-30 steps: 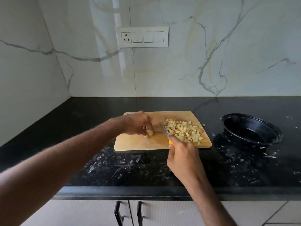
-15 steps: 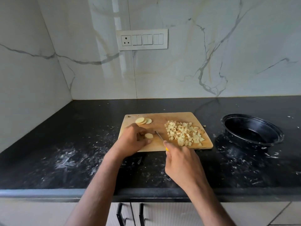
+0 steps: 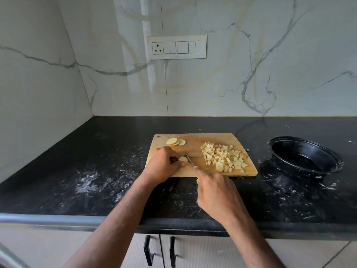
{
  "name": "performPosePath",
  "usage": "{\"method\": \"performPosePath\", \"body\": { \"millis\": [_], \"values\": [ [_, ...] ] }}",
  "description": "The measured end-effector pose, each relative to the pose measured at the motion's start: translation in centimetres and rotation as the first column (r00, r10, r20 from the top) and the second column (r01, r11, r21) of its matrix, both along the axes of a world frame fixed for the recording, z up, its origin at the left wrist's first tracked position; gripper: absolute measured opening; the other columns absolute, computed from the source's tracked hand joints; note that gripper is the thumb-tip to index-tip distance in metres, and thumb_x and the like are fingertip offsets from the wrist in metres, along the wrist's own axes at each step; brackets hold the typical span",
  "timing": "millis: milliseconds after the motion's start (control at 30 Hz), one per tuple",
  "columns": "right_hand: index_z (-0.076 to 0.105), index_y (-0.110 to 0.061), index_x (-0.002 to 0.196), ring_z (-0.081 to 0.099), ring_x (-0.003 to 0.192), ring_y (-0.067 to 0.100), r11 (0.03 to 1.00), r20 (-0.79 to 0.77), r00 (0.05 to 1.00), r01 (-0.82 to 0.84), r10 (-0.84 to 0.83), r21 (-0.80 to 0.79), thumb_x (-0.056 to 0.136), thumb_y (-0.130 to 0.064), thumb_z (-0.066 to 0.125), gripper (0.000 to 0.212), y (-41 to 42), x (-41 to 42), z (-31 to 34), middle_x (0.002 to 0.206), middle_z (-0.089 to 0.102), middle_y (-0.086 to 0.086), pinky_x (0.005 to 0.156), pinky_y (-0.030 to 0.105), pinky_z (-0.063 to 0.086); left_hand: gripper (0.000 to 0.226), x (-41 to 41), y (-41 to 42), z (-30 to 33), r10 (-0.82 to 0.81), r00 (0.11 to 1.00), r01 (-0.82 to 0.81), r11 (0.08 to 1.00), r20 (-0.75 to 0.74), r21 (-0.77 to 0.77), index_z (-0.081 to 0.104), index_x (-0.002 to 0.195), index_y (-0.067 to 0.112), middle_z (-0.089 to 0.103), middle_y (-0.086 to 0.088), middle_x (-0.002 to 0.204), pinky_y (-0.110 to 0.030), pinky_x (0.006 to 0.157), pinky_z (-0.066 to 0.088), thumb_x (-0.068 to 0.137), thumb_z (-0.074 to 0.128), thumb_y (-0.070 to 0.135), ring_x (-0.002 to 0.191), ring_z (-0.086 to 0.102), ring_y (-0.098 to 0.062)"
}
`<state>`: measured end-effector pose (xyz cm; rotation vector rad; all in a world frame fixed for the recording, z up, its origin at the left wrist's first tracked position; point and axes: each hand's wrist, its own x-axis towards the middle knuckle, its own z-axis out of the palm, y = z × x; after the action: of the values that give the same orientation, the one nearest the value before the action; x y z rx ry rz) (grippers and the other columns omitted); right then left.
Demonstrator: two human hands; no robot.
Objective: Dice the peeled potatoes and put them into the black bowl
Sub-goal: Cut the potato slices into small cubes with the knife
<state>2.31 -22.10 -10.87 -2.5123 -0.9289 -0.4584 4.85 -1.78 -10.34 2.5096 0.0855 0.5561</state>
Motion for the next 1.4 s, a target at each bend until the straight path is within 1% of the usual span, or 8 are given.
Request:
{"method": "performPosePath", "body": {
  "millis": [400, 533, 667, 833, 967, 1100, 1200, 1400],
  "values": [
    [0.051, -0.019, 0.145, 0.063, 0.06, 0.009, 0.999, -0.002, 0.999, -0.039, 0.039, -0.002, 0.097, -0.024, 0.055, 0.048, -0.1, 0.4, -0.2, 0.074, 0.067, -0.004, 0.059, 0.027, 0.058, 0.024, -0.1, -0.3, -0.1, 0.017, 1.0, -0.017, 0.999, -0.025, -0.036, 0.078, 0.091, 0.009, 0.074, -0.005, 0.087, -0.035, 0.078, 0.052, 0.082, 0.081, 0.031, 0.085, 0.064, -0.022],
    [0.055, -0.02, 0.141, 0.054, 0.05, 0.003, 0.999, -0.024, 0.999, -0.03, 0.031, 0.02, 0.098, -0.024, 0.056, 0.044, -0.1, 0.3, 0.0, 0.066, 0.061, -0.008, 0.045, 0.01, 0.039, 0.023, -0.2, -0.1, 0.3, -0.009, 1.0, 0.008, 0.993, -0.009, -0.119, 0.081, 0.097, 0.013, 0.074, -0.003, 0.085, -0.015, 0.066, 0.044, 0.079, 0.086, 0.027, 0.077, 0.06, -0.012],
    [0.055, -0.023, 0.142, 0.052, 0.048, 0.003, 0.998, -0.059, 0.997, -0.039, 0.042, 0.04, 0.099, -0.025, 0.056, 0.043, -0.1, 0.5, 0.2, 0.07, 0.063, -0.009, 0.04, 0.01, 0.03, 0.026, -0.2, -0.1, 0.7, -0.012, 1.0, 0.009, 0.99, -0.02, -0.138, 0.08, 0.1, 0.014, 0.071, 0.002, 0.082, -0.007, 0.062, 0.04, 0.077, 0.087, 0.024, 0.074, 0.058, -0.011],
    [0.055, -0.023, 0.142, 0.052, 0.05, 0.002, 0.999, -0.072, 0.997, -0.008, 0.012, 0.052, 0.099, -0.027, 0.056, 0.043, -0.1, 0.3, 0.0, 0.075, 0.065, -0.007, 0.044, 0.008, 0.032, 0.025, 0.0, 0.0, 0.5, -0.019, 1.0, 0.016, 0.991, -0.02, -0.131, 0.08, 0.097, 0.013, 0.073, -0.004, 0.084, -0.015, 0.062, 0.042, 0.078, 0.086, 0.028, 0.077, 0.062, -0.019],
    [0.05, -0.029, 0.145, 0.051, 0.067, 0.005, 0.989, -0.087, 0.995, 0.066, -0.054, 0.134, 0.1, -0.029, 0.054, 0.045, 0.3, 0.8, 0.2, 0.095, 0.069, -0.002, 0.051, 0.004, 0.031, 0.019, 0.0, -0.1, 0.3, -0.016, 1.0, 0.017, 0.994, 0.014, -0.111, 0.08, 0.094, 0.018, 0.07, -0.007, 0.077, -0.022, 0.061, 0.043, 0.079, 0.085, 0.029, 0.065, 0.052, -0.012],
    [0.053, -0.026, 0.143, 0.057, 0.062, 0.007, 0.994, -0.068, 0.997, 0.054, -0.047, 0.097, 0.1, -0.026, 0.055, 0.043, 1.7, 1.2, 0.5, 0.086, 0.071, -0.002, 0.056, 0.008, 0.04, 0.021, 0.0, -0.2, 0.0, -0.004, 1.0, 0.007, 0.994, 0.023, -0.108, 0.077, 0.08, 0.012, 0.068, -0.007, 0.07, -0.024, 0.058, 0.04, 0.078, 0.083, 0.032, 0.062, 0.053, -0.017],
    [0.053, -0.026, 0.142, 0.06, 0.059, 0.007, 0.995, -0.066, 0.996, 0.059, -0.054, 0.086, 0.1, -0.027, 0.055, 0.043, 1.9, 1.2, 0.4, 0.079, 0.068, -0.001, 0.055, 0.016, 0.049, 0.028, 0.3, -0.4, -0.3, 0.035, 0.999, -0.035, 0.994, 0.006, -0.105, 0.075, 0.08, 0.007, 0.07, -0.007, 0.074, -0.027, 0.064, 0.044, 0.079, 0.083, 0.034, 0.072, 0.061, -0.023],
    [0.05, -0.027, 0.144, 0.057, 0.058, 0.008, 0.995, -0.054, 0.997, 0.063, -0.059, 0.073, 0.101, -0.029, 0.052, 0.043, 2.1, 1.2, 0.2, 0.08, 0.064, 0.0, 0.052, 0.018, 0.046, 0.027, 0.6, -0.3, -0.4, 0.044, 0.999, -0.045, 0.994, -0.003, -0.096, 0.077, 0.084, 0.007, 0.072, -0.007, 0.078, -0.035, 0.071, 0.05, 0.08, 0.083, 0.033, 0.077, 0.063, -0.024]
  ]
}}
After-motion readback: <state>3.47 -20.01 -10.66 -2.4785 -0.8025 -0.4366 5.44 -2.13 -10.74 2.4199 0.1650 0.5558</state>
